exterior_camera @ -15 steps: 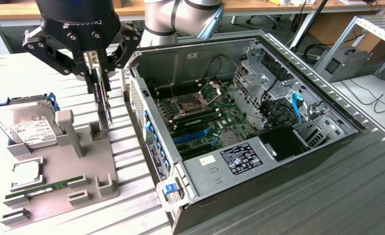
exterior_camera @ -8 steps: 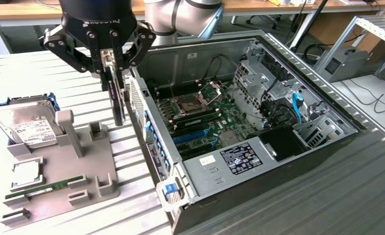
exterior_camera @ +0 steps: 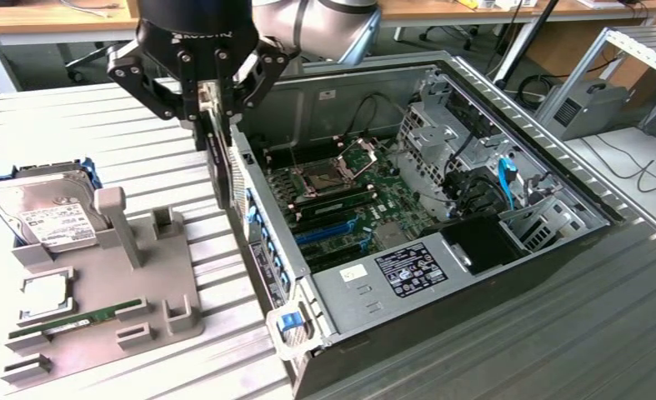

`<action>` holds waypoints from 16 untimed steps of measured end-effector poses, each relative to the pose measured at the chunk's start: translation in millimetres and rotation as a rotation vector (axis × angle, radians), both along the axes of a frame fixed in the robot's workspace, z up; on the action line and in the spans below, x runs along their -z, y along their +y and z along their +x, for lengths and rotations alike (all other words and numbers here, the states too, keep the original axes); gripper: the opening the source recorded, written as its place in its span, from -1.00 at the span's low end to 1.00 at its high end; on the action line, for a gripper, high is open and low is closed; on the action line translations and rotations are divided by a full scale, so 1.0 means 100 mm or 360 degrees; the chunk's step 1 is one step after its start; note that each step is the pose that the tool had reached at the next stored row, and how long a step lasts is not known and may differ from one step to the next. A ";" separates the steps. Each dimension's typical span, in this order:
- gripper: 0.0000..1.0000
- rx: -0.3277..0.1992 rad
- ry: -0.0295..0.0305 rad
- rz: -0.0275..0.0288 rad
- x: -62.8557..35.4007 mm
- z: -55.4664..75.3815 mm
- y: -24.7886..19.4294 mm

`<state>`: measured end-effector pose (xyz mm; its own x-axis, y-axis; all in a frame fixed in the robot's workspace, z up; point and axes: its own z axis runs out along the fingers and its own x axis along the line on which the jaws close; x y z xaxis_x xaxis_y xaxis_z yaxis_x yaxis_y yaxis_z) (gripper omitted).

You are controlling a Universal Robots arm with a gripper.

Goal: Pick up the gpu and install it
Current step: 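Pick up the gpu and move the gpu toward the slot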

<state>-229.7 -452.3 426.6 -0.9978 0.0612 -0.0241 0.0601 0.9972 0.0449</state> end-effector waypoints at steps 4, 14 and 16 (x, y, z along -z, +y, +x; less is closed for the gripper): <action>-0.46 0.0000 0.00000 0.00011 0.000 0.13 0.001; -0.46 0.0000 0.00000 0.00051 0.000 0.42 0.003; -0.46 0.0000 0.00000 0.00059 0.000 0.50 0.005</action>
<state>-180.1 -451.8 426.6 -0.9978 0.0613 -0.0238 0.0601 0.9970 0.0486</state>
